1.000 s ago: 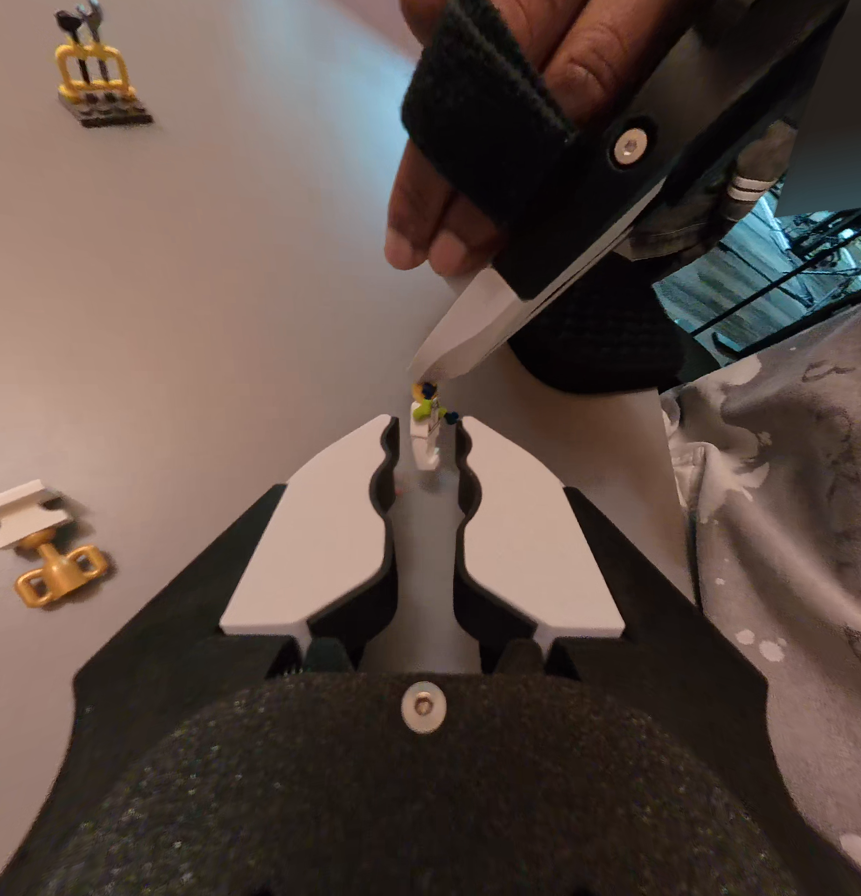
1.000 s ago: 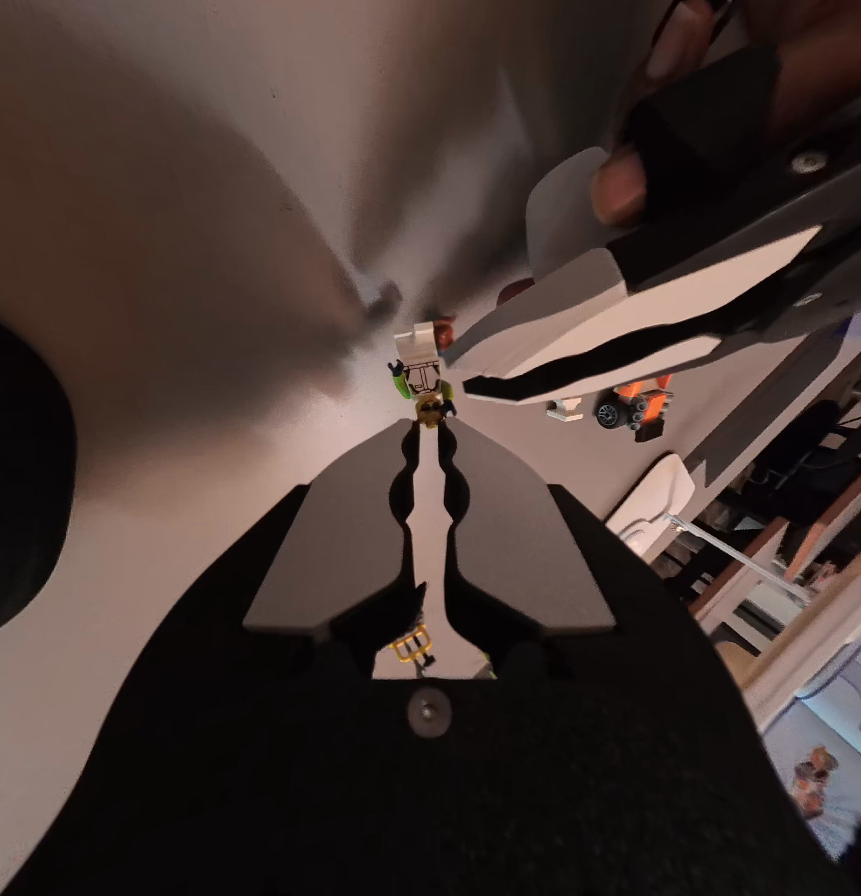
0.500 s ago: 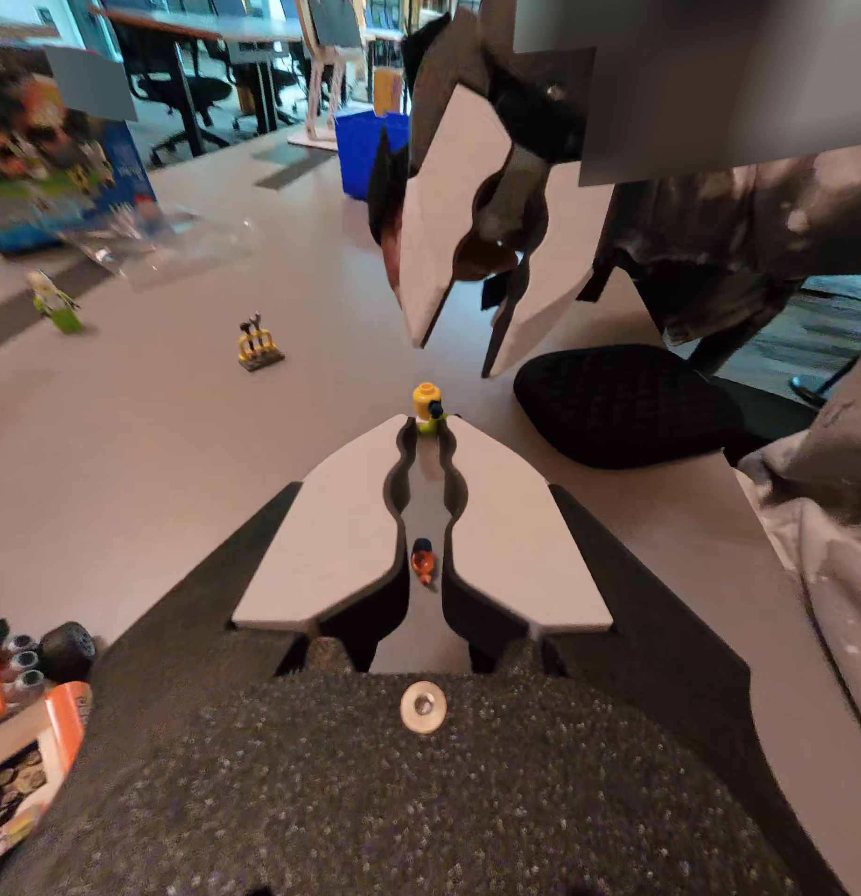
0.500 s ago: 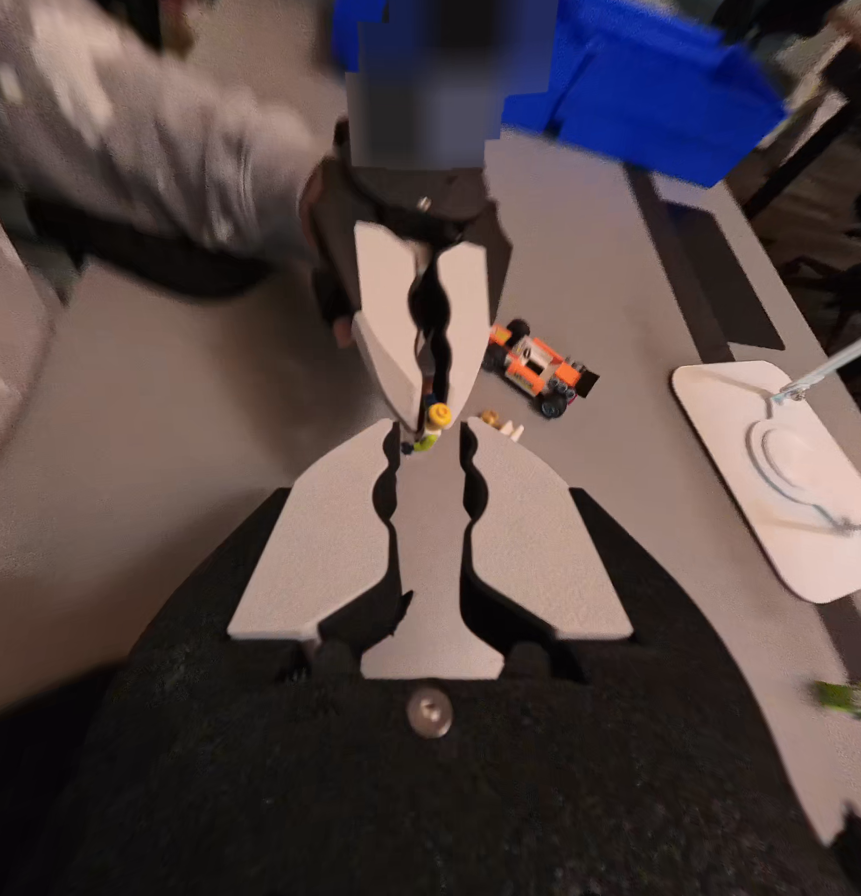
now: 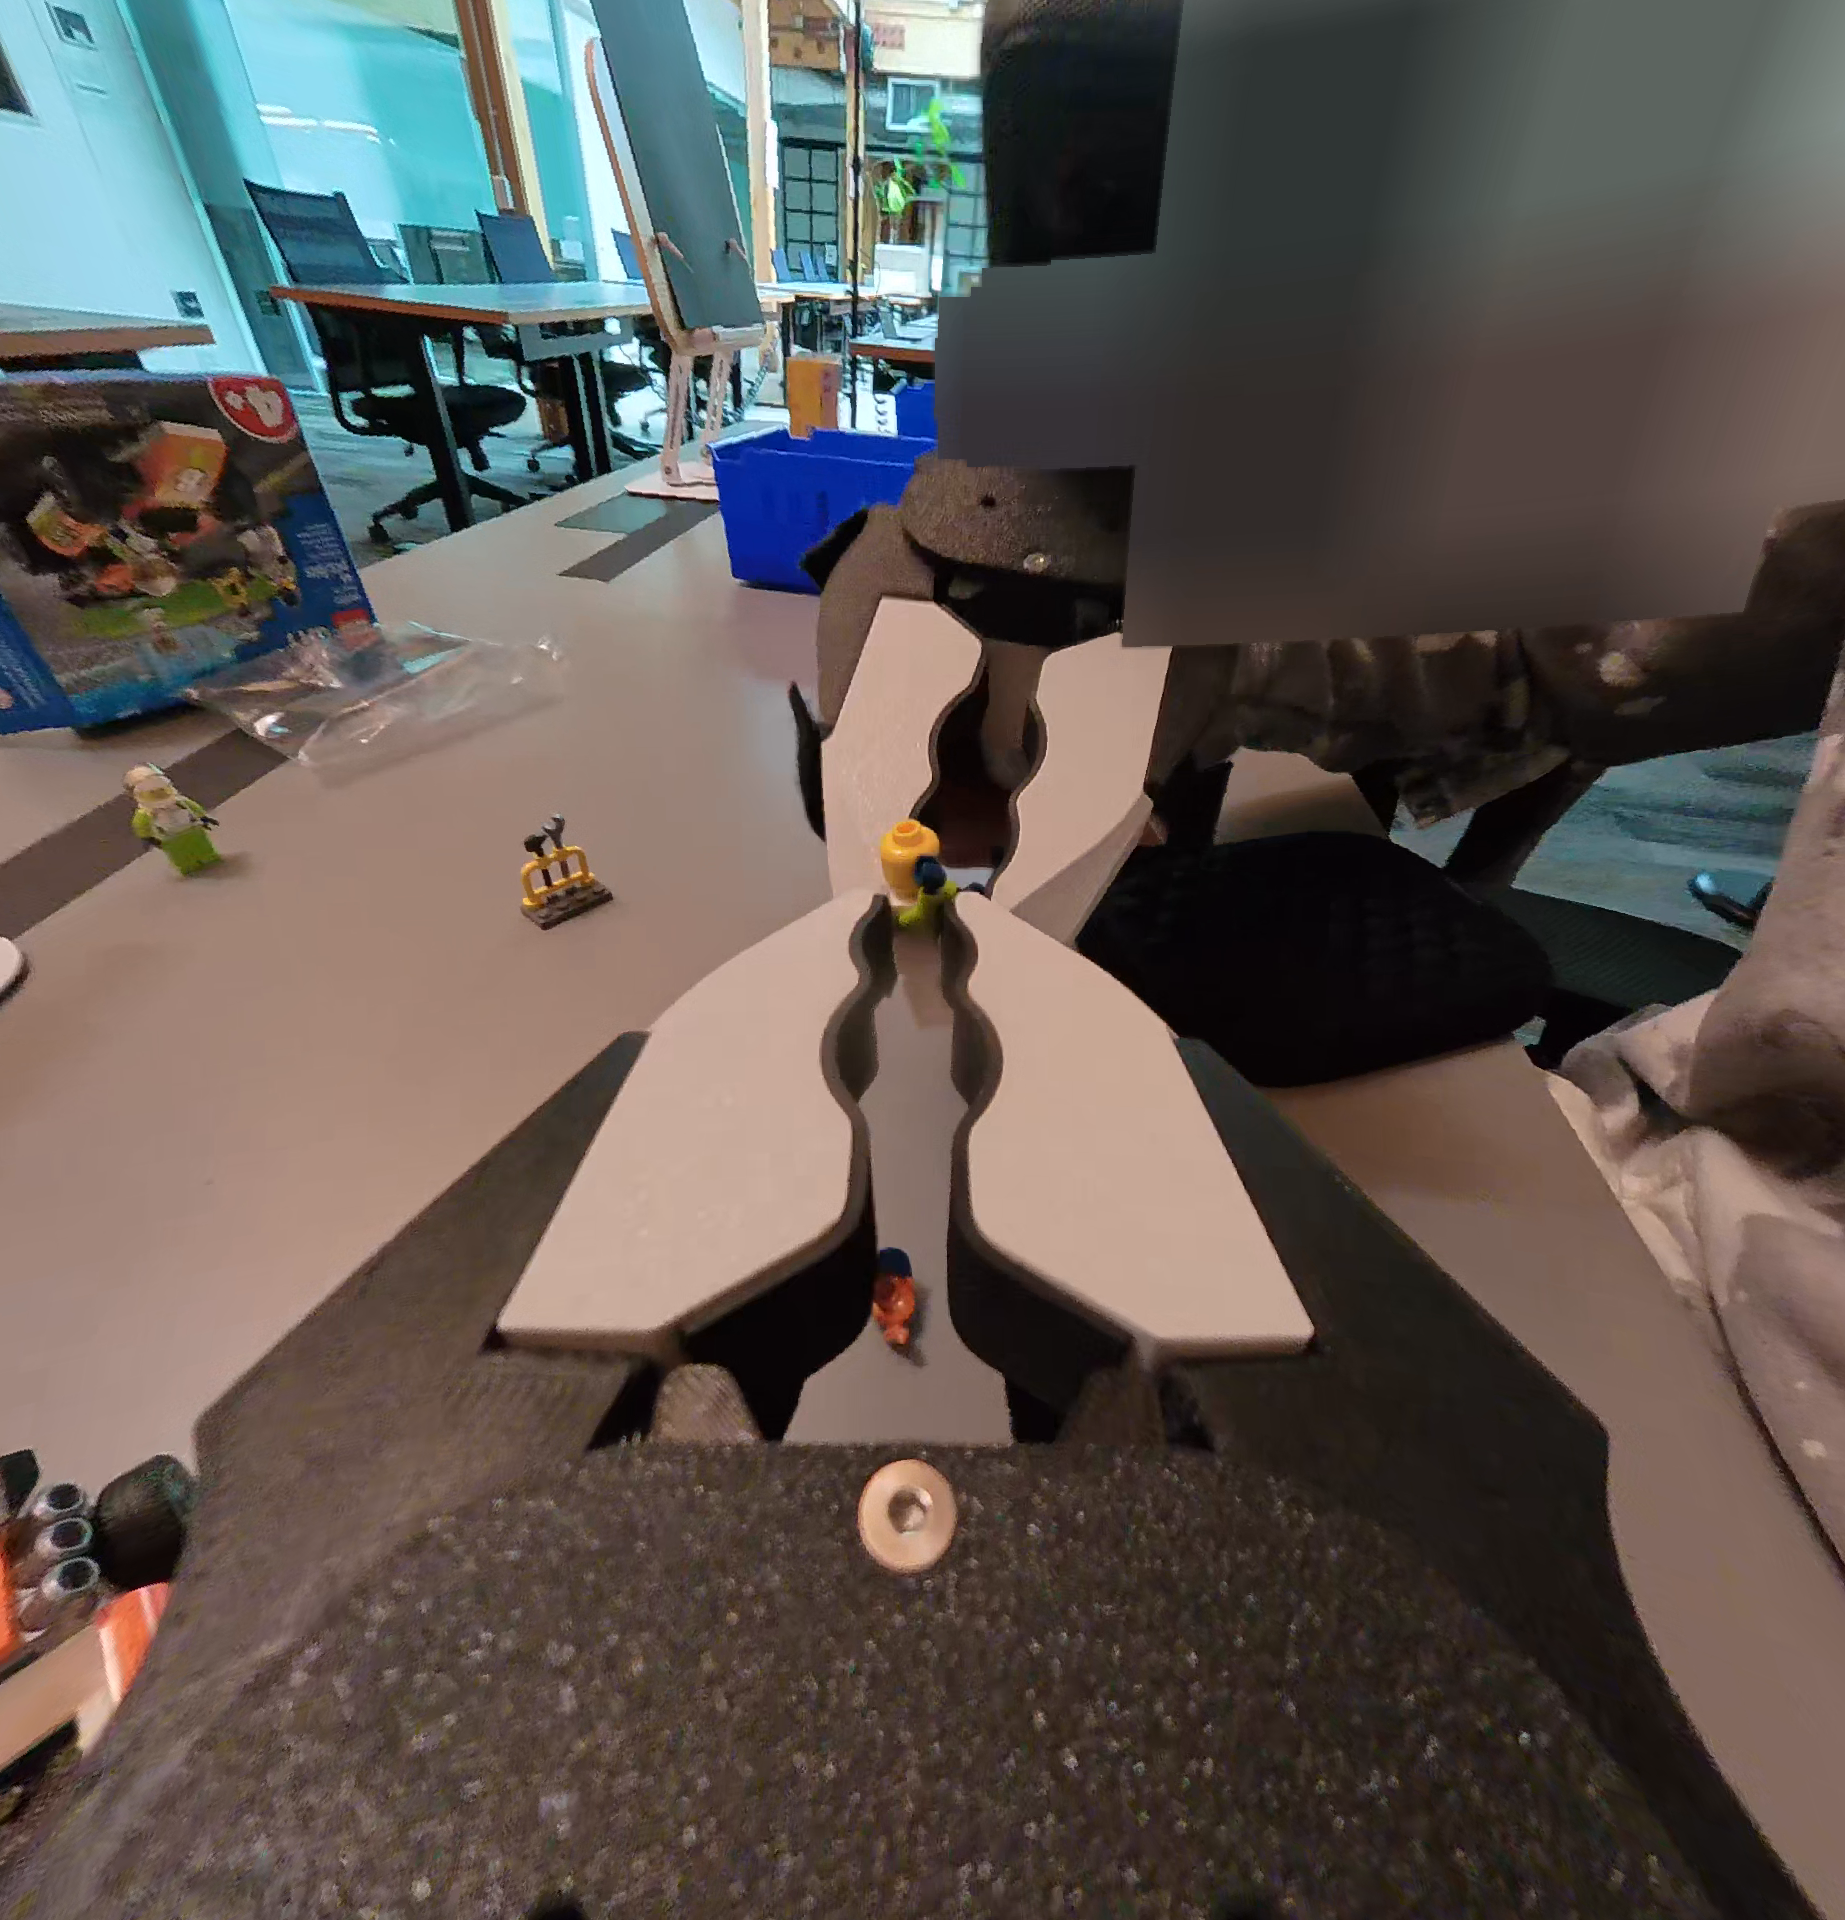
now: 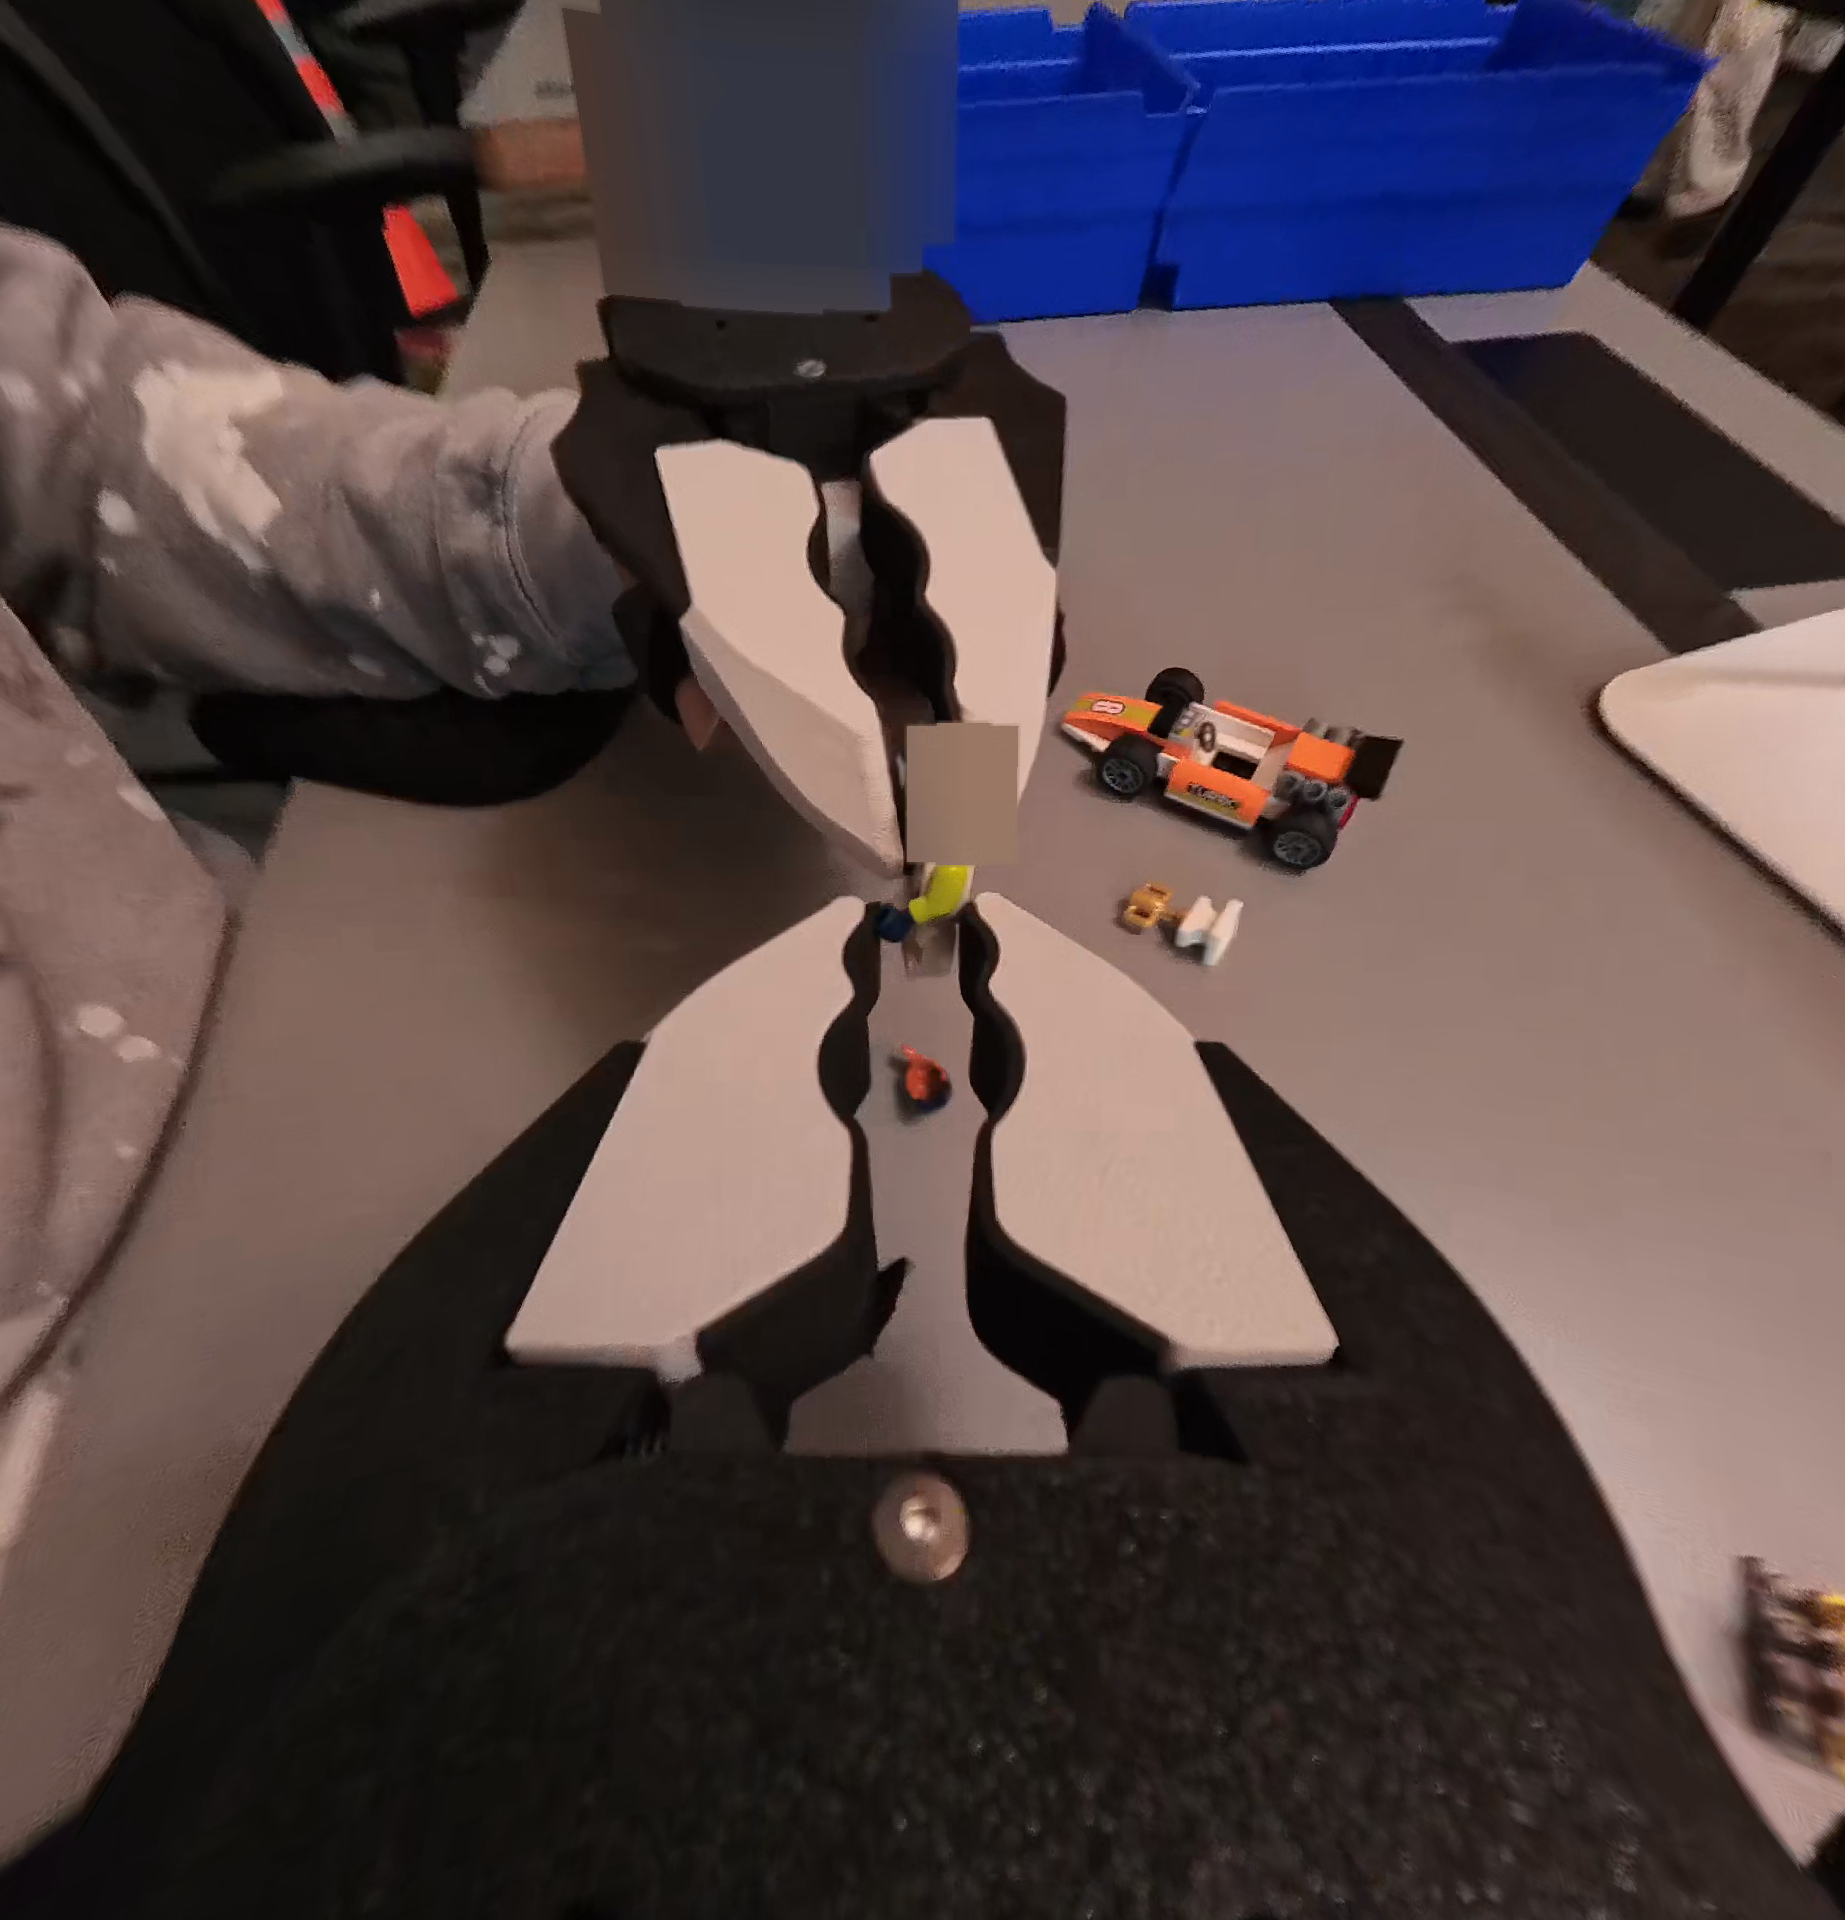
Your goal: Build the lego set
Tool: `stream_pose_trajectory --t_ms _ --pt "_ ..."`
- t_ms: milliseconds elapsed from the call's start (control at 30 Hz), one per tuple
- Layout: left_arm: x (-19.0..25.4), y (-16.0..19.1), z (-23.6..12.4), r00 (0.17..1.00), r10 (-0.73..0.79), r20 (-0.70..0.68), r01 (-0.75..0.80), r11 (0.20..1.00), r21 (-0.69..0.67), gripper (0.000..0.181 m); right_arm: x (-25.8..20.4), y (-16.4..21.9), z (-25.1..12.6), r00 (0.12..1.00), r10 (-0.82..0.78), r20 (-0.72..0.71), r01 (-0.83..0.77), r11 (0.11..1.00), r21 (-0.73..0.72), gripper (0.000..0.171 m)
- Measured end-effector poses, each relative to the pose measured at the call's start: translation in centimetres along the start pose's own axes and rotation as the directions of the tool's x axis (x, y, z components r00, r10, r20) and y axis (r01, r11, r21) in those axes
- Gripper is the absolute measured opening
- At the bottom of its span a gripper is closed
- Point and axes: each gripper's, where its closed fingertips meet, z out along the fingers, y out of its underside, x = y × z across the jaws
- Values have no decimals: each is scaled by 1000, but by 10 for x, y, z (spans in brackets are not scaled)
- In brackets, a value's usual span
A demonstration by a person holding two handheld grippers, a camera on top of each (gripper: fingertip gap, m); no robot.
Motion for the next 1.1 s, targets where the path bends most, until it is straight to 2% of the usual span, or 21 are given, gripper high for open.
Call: stream_pose_trajectory --t_ms 100,300,400,533,700,767,900,1100 --pt "-4 -7 -3 999 17 34 -18 999 30 10 1 -2 -3 986 157 50 -159 987 39 14" --pt "-7 -7 -4 992 79 96 -79 997 -1 3 3 5 -1 971 236 46 -237 971 18 14" --pt "-8 -5 -4 988 109 111 -107 994 -23 3 4 8 -1 973 227 32 -228 974 12 13" --pt "-11 -5 -5 992 73 108 -72 997 -11 12 3 8 -1 979 203 22 -204 979 12 13" --pt "-7 0 -2 990 104 96 -101 994 -40 6 4 12 1 979 204 9 -203 979 -13 13" --pt "-7 4 -1 985 137 104 -131 989 -68 6 5 16 2 980 198 -7 -198 980 -28 13" --pt "-5 4 -2 965 238 113 -229 970 -83 5 4 15 2 952 303 32 -303 953 -7 12" --pt "-2 3 -4 890 433 140 -421 900 -110 4 -1 9 1 846 506 168 -519 854 35 10"
